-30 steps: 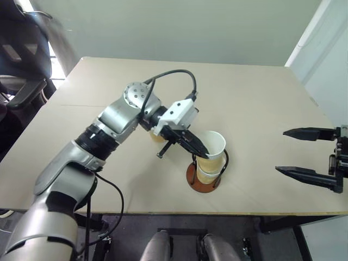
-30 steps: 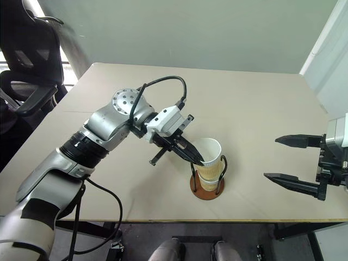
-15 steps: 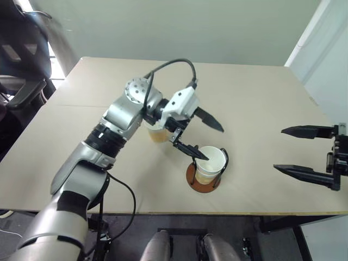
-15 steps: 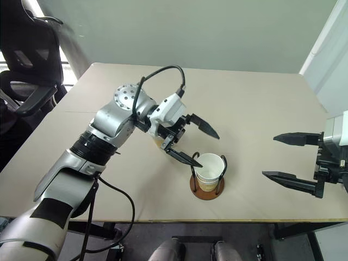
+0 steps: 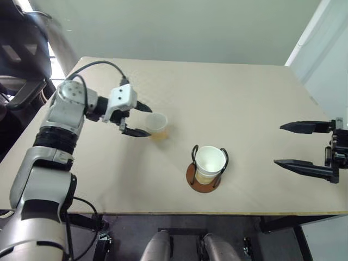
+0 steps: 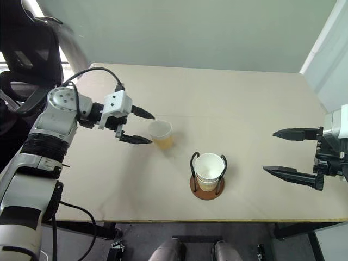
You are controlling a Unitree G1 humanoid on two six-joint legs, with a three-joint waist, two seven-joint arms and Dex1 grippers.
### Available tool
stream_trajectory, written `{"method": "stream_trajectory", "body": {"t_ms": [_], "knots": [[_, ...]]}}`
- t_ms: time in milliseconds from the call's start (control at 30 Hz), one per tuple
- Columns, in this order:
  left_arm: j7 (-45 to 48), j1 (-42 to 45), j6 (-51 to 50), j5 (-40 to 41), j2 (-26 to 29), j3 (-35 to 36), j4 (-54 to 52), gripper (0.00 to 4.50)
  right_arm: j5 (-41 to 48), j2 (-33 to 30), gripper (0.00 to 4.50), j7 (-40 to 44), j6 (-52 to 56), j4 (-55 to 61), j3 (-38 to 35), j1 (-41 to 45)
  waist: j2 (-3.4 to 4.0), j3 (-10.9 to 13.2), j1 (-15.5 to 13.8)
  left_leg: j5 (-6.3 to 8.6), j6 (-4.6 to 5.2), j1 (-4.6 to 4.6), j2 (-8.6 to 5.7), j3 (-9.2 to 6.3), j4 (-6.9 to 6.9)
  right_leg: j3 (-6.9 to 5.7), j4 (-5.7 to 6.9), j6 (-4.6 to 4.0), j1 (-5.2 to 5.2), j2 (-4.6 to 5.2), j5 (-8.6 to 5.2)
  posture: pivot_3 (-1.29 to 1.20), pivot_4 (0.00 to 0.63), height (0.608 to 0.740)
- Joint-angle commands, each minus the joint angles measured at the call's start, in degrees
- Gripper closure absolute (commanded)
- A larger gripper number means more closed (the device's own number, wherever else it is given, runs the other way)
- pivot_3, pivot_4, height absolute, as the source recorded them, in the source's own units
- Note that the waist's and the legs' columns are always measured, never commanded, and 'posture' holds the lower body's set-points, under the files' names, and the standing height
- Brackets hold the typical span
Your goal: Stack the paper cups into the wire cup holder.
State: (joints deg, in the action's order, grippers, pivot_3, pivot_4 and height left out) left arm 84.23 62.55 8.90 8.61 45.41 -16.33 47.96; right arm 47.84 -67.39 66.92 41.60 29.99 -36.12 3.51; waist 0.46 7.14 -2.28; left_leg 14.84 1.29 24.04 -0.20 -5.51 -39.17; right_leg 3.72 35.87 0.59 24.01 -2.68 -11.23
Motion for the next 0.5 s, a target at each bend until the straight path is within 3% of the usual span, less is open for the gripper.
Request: {"method": "stream_trajectory", "body": {"t_ms": [33, 433, 500], "knots": [[-2.8, 0.9, 2.7, -1.3, -2.6, 3.1, 4.4, 0.04, -0.6, -1.1, 0.00, 0.4, -1.4, -0.6, 0.6, 1.6, 0.00, 0.0, -0.1, 0.01, 0.01, 0.00, 0.00, 0.00, 0.00, 0.00, 0.00, 0.00, -0.01, 0.00, 0.00, 0.00, 0.150, 0.740], [-2.8, -0.2, 7.1, -5.4, -7.7, 4.3, 9.9, 0.04, -1.0, -2.4, 0.00, 1.6, -0.6, -0.9, -0.4, 2.0, 0.00, 0.0, 0.3, 0.00, 0.01, -0.01, -0.02, 0.04, 0.03, -0.01, 0.00, 0.02, 0.01, 0.00, 0.01, 0.00, 0.150, 0.740], [-5.3, 0.0, 8.2, -7.0, -8.1, 4.2, 11.9, 0.40, -0.9, -2.5, 0.00, 1.6, -0.4, -0.8, -0.5, 2.0, 0.00, 0.0, 0.3, 0.00, 0.01, -0.01, -0.02, 0.04, 0.02, 0.00, 0.00, 0.03, 0.00, 0.00, 0.00, 0.00, 0.150, 0.740]]}}
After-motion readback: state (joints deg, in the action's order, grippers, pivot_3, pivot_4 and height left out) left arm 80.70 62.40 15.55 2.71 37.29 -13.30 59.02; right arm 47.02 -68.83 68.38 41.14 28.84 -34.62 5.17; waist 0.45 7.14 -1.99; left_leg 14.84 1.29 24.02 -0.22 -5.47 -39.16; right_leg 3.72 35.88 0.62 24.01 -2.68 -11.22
